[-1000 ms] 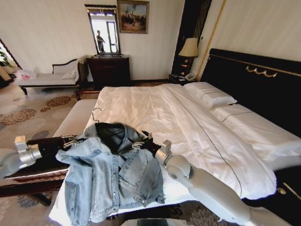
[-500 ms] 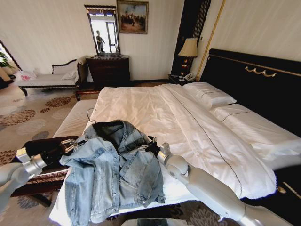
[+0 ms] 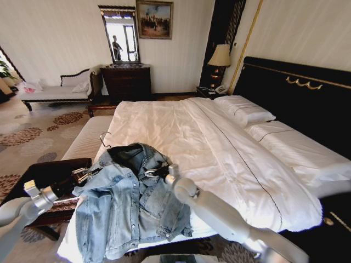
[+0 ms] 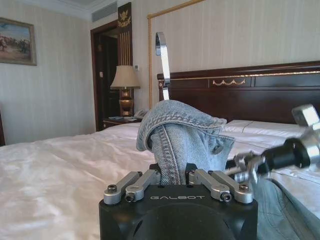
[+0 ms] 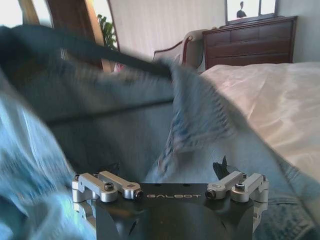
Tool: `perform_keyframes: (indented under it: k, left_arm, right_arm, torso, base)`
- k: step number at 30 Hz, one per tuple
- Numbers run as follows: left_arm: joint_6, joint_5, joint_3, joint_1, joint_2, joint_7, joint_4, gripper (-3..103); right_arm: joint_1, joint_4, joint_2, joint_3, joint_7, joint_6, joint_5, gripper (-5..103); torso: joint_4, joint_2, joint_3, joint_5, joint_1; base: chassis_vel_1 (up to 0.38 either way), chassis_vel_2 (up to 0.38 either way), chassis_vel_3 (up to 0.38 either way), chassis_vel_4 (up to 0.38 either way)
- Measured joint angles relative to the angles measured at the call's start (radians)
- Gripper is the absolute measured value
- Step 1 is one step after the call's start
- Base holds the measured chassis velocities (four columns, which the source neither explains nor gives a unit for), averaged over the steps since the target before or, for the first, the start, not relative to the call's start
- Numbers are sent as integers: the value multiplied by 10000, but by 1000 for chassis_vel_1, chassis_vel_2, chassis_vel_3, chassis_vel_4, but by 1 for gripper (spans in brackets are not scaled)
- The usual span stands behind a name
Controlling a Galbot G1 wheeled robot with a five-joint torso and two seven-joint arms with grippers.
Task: Pick up the clothes from the bed and hang them on the clothes hanger.
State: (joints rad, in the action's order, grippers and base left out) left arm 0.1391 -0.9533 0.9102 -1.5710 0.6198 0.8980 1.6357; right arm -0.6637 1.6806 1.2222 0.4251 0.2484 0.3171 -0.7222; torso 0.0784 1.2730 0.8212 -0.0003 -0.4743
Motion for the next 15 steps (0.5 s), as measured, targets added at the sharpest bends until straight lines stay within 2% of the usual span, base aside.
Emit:
perform_keyframes:
  k: [1,4,7,11,13,14,15]
  left_arm:
    - [0,0,0,0,0,0,0,18]
    - [3,-25,161,-117,8,39,124,18]
    - [3,-35,238,-198,37,39,225,18]
    - [3,-47,439,-443,92,86,429,18]
    - [3,-50,457,-456,93,88,442,18]
    - [-1,-80,578,-559,95,95,523,18]
    - [-3,-105,658,-637,95,105,574,18]
  right_arm:
    - [0,0,0,0,0,0,0,100]
    - [56,-909,477,258,70,-56,1407,100]
    - [66,-1149,596,343,106,-56,1637,100]
    - [285,-2117,1002,693,154,-23,2663,100]
    - [310,-2186,1027,713,159,-14,2773,100]
    - [503,-2634,1205,859,223,10,3445,100]
    - [591,-2830,1302,929,305,14,3695,100]
  torso:
    - [0,0,0,0,0]
    - [3,0,0,0,0]
    - [5,0,1,0,-1]
    - [3,0,0,1,0]
    - [2,0,0,1,0]
    - [3,1,0,0,0]
    - [3,0,0,0,0]
  base:
    - [0,0,0,0]
    - [0,0,0,0]
    - [0,0,0,0]
    - [0,0,0,0]
    - [0,0,0,0]
    - [0,0,0,0]
    - [0,0,0,0]
